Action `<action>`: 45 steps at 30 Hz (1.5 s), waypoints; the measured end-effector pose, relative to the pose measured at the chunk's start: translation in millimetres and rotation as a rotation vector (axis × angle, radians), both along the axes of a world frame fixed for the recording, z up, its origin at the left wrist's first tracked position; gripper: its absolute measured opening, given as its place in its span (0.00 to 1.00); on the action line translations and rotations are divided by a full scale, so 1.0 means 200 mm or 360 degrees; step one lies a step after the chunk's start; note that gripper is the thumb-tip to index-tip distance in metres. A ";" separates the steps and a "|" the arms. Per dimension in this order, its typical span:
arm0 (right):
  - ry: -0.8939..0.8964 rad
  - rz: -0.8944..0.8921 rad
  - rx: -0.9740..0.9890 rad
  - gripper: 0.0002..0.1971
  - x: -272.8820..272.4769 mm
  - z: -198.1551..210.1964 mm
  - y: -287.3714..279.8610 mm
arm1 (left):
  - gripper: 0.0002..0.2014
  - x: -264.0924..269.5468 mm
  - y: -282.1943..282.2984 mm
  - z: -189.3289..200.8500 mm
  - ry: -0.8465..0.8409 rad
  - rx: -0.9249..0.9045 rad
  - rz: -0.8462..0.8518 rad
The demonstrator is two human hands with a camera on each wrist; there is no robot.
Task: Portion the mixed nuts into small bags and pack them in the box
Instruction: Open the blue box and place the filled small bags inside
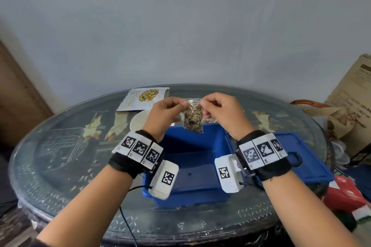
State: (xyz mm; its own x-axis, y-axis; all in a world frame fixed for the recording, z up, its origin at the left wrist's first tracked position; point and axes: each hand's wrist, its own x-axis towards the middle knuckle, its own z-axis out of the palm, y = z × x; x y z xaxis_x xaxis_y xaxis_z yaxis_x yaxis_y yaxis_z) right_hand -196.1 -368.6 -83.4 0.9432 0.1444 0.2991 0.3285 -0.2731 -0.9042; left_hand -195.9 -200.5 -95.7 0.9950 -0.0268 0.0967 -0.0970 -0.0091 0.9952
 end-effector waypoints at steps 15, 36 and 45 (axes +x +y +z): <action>0.0156 -0.0201 0.0008 0.06 -0.20 -0.27 0.07 | 0.05 -0.25 -0.01 -0.24 -0.0145 0.0207 0.0239; 0.0035 -0.0337 -0.0115 0.07 -0.27 -0.39 0.13 | 0.05 -0.31 -0.01 -0.38 -0.0216 0.0260 0.0296; -0.0005 -0.0249 -0.0201 0.05 -0.28 -0.41 0.14 | 0.03 -0.30 -0.02 -0.41 -0.0265 0.0461 0.0386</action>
